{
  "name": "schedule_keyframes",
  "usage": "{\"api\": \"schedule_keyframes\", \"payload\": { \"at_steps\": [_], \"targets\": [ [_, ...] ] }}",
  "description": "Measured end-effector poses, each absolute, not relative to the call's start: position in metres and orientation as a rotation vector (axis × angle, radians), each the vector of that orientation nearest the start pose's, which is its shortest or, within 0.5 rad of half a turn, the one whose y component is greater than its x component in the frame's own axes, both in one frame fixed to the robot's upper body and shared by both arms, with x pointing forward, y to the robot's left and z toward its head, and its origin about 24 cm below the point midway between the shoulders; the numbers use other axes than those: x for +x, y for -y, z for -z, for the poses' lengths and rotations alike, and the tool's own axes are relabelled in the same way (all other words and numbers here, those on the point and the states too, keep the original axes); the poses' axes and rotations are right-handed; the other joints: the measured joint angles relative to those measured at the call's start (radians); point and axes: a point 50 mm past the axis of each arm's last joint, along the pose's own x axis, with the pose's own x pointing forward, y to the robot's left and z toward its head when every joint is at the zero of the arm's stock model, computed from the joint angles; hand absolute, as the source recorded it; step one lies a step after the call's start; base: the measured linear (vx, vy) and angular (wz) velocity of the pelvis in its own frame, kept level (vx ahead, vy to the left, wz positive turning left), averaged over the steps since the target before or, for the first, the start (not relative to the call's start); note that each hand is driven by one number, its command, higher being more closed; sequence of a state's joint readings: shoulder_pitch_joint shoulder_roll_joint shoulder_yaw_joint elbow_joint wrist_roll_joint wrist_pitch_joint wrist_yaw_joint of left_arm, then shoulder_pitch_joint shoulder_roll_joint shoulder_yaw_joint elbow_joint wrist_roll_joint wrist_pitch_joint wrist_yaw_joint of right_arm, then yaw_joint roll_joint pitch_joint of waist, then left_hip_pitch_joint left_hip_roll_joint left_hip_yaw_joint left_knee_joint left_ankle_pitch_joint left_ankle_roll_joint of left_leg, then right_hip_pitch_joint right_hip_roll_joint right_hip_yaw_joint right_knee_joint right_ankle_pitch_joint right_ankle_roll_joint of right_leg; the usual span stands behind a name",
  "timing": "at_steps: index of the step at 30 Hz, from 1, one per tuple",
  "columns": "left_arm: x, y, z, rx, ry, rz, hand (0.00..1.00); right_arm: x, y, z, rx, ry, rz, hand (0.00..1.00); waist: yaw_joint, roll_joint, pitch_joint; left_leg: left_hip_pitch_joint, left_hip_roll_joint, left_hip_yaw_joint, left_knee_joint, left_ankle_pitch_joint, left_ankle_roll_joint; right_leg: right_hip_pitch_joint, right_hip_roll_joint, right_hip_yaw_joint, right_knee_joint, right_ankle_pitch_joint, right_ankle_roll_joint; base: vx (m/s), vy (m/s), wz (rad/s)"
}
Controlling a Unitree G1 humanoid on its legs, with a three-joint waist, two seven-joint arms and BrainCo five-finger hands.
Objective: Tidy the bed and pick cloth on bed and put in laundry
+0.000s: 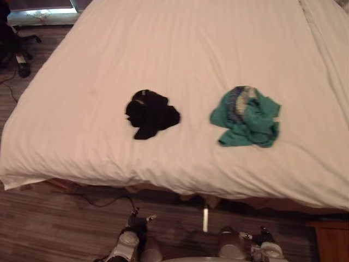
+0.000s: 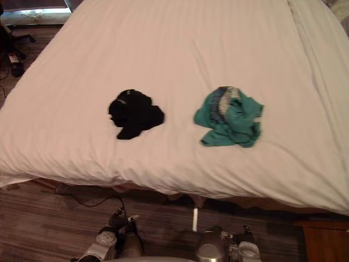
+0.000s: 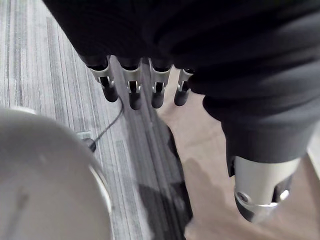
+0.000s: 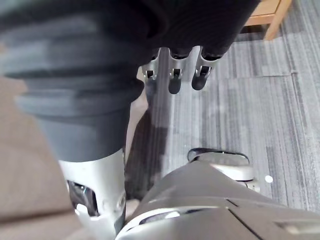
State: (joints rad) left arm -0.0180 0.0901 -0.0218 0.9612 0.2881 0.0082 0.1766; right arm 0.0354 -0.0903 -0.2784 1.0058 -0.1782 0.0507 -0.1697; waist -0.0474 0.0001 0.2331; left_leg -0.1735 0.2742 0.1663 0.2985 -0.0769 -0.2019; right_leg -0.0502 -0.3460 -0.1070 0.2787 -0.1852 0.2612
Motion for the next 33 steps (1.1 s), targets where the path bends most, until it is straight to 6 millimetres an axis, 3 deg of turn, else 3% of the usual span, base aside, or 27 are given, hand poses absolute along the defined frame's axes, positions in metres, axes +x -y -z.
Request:
{"api": "schedule_keyframes", "payload": {
  "at_steps": [1, 2, 3, 4, 5, 6, 7, 9, 10, 12, 14, 18, 22, 26, 29, 31, 33],
  "targets": [
    [0.155, -0.193, 0.138, 0.47, -0.908, -0.04, 0.0, 0.109, 0.221, 0.153, -0.182, -1.096, 0.354, 0.0, -0.001, -0.027, -0.015, -0.027, -0.025, -0.003, 0.035, -0.021, 0.014, 0.019, -0.02, -0.004, -0.045, 0.038, 0.002, 0.11, 0.535, 0.34],
    [0.156, -0.199, 0.137, 0.492, -0.901, -0.043, 0.0, 0.11, 0.216, 0.154, -0.17, -1.101, 0.334, 0.0, 0.005, -0.036, -0.02, -0.05, -0.038, -0.001, 0.084, -0.057, 0.034, 0.026, -0.036, -0.002, -0.069, 0.1, 0.0, 0.05, 0.415, 0.02],
    [0.157, -0.206, 0.135, 0.509, -0.899, -0.051, 0.0, 0.116, 0.215, 0.152, -0.169, -1.079, 0.325, 0.0, 0.01, -0.042, -0.023, -0.051, -0.038, 0.027, 0.108, -0.08, 0.055, -0.01, -0.043, -0.013, -0.049, 0.168, -0.034, 0.01, 0.413, -0.41],
    [0.154, -0.21, 0.136, 0.515, -0.907, -0.058, 0.0, 0.125, 0.211, 0.15, -0.17, -1.061, 0.308, 0.0, 0.015, -0.038, -0.022, -0.043, -0.028, 0.058, 0.107, -0.087, 0.066, -0.044, -0.042, -0.05, -0.031, 0.22, -0.103, -0.02, 0.413, -1.0],
    [0.151, -0.213, 0.136, 0.516, -0.918, -0.066, 0.0, 0.138, 0.209, 0.146, -0.192, -1.032, 0.279, 0.0, 0.03, -0.019, -0.021, -0.027, -0.01, 0.114, 0.086, -0.088, 0.075, -0.066, -0.042, -0.183, -0.039, 0.298, -0.201, -0.04, 0.372, -1.45],
    [0.147, -0.217, 0.137, 0.517, -0.931, -0.077, 0.0, 0.149, 0.199, 0.144, -0.219, -1.011, 0.222, 0.0, 0.043, -0.021, -0.018, 0.007, -0.015, 0.171, 0.056, -0.084, 0.089, -0.1, -0.059, -0.35, 0.054, 0.27, -0.245, -0.04, 0.399, -1.35],
    [0.147, -0.218, 0.137, 0.52, -0.93, -0.079, 0.0, 0.15, 0.192, 0.145, -0.218, -1.01, 0.194, 0.0, 0.045, -0.023, -0.013, 0.024, -0.024, 0.184, 0.043, -0.081, 0.094, -0.106, -0.053, -0.372, 0.098, 0.226, -0.23, -0.04, 0.272, -0.96],
    [0.15, -0.216, 0.136, 0.527, -0.921, -0.066, 0.0, 0.153, 0.176, 0.144, -0.201, -0.989, 0.139, 0.0, 0.026, -0.023, -0.01, 0.056, -0.039, 0.193, 0.01, -0.072, 0.109, -0.101, 0.049, -0.287, 0.142, 0.086, -0.137, -0.03, 0.124, -0.2],
    [0.154, -0.214, 0.135, 0.531, -0.912, -0.056, 0.0, 0.154, 0.174, 0.144, -0.204, -0.979, 0.128, 0.0, 0.01, -0.022, -0.005, 0.082, -0.055, 0.193, -0.015, -0.059, 0.12, -0.056, 0.141, -0.214, 0.101, -0.003, -0.146, -0.02, 0.041, 0.1],
    [0.157, -0.208, 0.135, 0.52, -0.908, -0.049, 0.0, 0.154, 0.177, 0.143, -0.205, -0.976, 0.136, 0.0, 0.005, -0.02, 0.012, 0.119, -0.077, 0.191, -0.03, -0.053, 0.122, 0.001, 0.147, -0.228, 0.065, -0.02, -0.162, -0.02, 0.026, 0.12],
    [0.156, -0.201, 0.137, 0.506, -0.911, -0.038, 0.0, 0.154, 0.179, 0.142, -0.202, -0.967, 0.142, 0.0, -0.003, -0.013, 0.018, 0.157, -0.09, 0.192, -0.092, -0.015, 0.117, 0.024, 0.147, -0.236, 0.035, -0.011, -0.162, -0.06, -0.002, 0.11],
    [0.152, -0.198, 0.138, 0.508, -0.916, -0.029, 0.0, 0.153, 0.179, 0.143, -0.169, -0.976, 0.158, 0.0, 0.011, -0.017, 0.016, 0.178, -0.074, 0.226, -0.197, 0.046, 0.099, 0.027, 0.193, -0.217, -0.062, 0.047, -0.173, -0.04, -0.057, -0.19],
    [0.148, -0.196, 0.14, 0.501, -0.928, -0.03, 0.0, 0.15, 0.183, 0.144, -0.098, -0.984, 0.213, 0.0, 0.008, -0.013, 0.016, 0.253, -0.072, 0.326, -0.242, 0.05, 0.094, 0.029, 0.218, -0.129, -0.093, 0.076, -0.173, 0.01, -0.005, -0.69],
    [0.145, -0.192, 0.143, 0.479, -0.951, -0.043, 0.0, 0.132, 0.2, 0.148, 0.014, -1.021, 0.386, 0.0, 0.0, 0.001, 0.007, 0.295, -0.083, 0.393, -0.265, 0.05, 0.094, 0.03, 0.223, -0.076, -0.116, 0.096, -0.164, 0.03, 0.027, -0.46],
    [0.13, -0.208, 0.147, 0.354, -1.025, -0.217, 0.0, 0.103, 0.224, 0.154, 0.155, -1.075, 0.634, 0.0, -0.003, 0.01, 0.003, 0.313, -0.084, 0.398, -0.266, 0.051, 0.094, 0.064, 0.223, -0.08, -0.152, 0.109, -0.163, 0.04, 0.006, -0.07],
    [0.11, -0.23, 0.149, 0.246, -1.078, -0.401, 0.0, 0.074, 0.238, 0.157, 0.232, -1.11, 0.8, 0.0, 0.0, 0.016, -0.002, 0.324, -0.084, 0.39, -0.27, 0.054, 0.088, 0.085, 0.221, -0.085, -0.164, 0.109, -0.163, 0.04, -0.012, 0.12],
    [0.075, -0.267, 0.148, 0.121, -1.144, -0.676, 0.0, 0.043, 0.261, 0.154, 0.276, -1.116, 0.986, 0.0, -0.001, 0.033, -0.017, 0.327, -0.084, 0.377, -0.289, 0.061, 0.083, 0.094, 0.223, -0.098, -0.174, 0.109, -0.163, 0.02, -0.026, 0.17]
  ]
}}
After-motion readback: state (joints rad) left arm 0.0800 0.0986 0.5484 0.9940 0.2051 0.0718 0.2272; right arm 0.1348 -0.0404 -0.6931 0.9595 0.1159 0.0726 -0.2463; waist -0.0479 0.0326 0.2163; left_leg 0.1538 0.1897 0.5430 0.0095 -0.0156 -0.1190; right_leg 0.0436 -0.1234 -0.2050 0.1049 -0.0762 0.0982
